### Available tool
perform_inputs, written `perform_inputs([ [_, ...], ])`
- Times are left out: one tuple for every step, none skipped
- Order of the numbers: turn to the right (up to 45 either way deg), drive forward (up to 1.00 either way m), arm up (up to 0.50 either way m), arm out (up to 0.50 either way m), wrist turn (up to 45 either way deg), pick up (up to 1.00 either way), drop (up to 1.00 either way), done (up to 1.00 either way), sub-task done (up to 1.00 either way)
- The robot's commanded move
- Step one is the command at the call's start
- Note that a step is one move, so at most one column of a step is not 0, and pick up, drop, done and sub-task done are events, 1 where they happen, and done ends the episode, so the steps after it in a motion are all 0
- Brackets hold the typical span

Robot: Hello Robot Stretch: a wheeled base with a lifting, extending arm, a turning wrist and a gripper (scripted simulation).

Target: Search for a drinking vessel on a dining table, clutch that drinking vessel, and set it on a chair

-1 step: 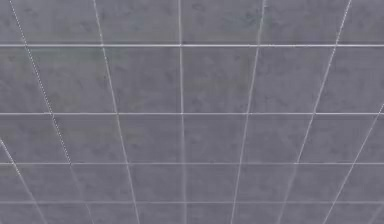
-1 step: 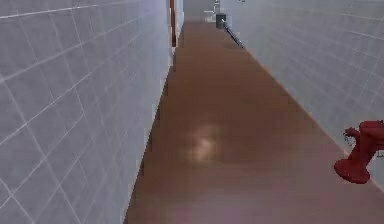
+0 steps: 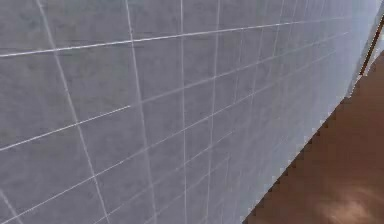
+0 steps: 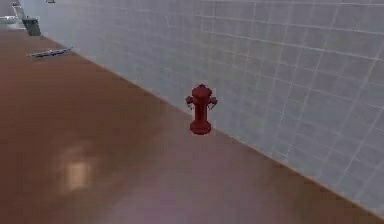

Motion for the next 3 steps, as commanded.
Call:
perform_inputs([
  [45.0,0.00,0.00,0.00,0.0,0.00,0.00,0.00,0.00],
  [0.0,1.00,0.00,0.00,0.0,0.00,0.00,0.00,0.00],
  [0.0,1.00,0.00,0.00,0.0,0.00,0.00,0.00,0.00],
])
